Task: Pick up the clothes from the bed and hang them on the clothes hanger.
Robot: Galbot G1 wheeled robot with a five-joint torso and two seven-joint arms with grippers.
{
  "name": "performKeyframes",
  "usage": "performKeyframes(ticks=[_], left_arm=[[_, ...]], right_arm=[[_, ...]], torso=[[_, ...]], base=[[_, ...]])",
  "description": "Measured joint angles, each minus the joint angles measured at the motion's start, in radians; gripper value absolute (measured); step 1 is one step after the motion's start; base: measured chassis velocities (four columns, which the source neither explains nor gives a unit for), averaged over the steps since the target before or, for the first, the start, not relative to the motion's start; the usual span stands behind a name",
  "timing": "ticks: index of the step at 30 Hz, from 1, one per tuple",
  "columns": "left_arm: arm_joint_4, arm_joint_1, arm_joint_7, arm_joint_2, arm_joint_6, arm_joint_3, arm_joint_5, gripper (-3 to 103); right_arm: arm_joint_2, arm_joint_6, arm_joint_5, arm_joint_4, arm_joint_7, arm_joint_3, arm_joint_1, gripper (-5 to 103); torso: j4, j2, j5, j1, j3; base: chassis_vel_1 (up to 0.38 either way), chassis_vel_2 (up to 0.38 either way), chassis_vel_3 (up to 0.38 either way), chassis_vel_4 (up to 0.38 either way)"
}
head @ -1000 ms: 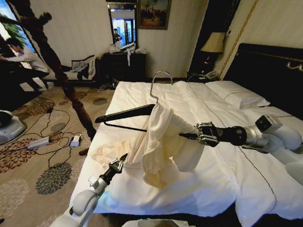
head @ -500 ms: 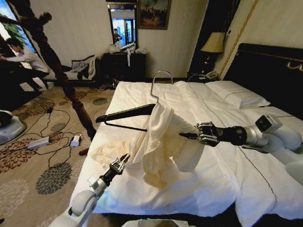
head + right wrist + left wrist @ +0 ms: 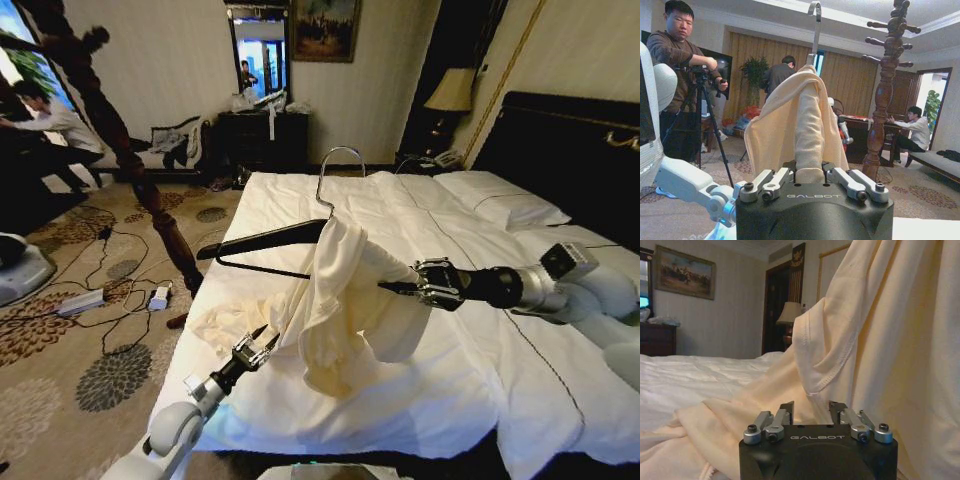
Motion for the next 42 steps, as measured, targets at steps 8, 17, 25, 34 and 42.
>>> performKeyframes(ticks=[8,17,25,34,42], left_arm=[[0.009,-0.011,0.024,0.000,0.006,0.004,-0.013,29],[0.035,-0.045,0.061,0.012,0.021,0.010,-0.056,61],[0.051,-0.064,0.088,0.009,0.025,0.029,-0.093,62],[0.067,-0.089,0.151,0.009,0.031,0.048,-0.142,53],[0.087,-0.110,0.158,0.009,0.034,0.053,-0.140,54]], right_arm=[[-0.006,0.000,0.005,0.004,-0.001,0.000,0.002,22],[-0.007,0.001,0.007,0.007,-0.002,-0.001,0.003,22],[-0.007,0.001,0.008,0.005,-0.003,-0.003,0.002,22],[-0.004,0.001,0.007,0.000,-0.004,-0.006,0.001,22],[-0.002,0.002,0.006,-0.001,-0.004,-0.007,0.001,22]], torso=[[0.0000,0.000,0.0000,0.000,0.000],[0.0000,0.000,0.0000,0.000,0.000],[0.0000,0.000,0.0000,0.000,0.000],[0.0000,0.000,0.0000,0.000,0.000],[0.0000,0.000,0.0000,0.000,0.000]], base=[[0.000,0.000,0.000,0.000],[0.000,0.000,0.000,0.000],[0.000,0.000,0.000,0.000],[0.000,0.000,0.000,0.000],[0.000,0.000,0.000,0.000]])
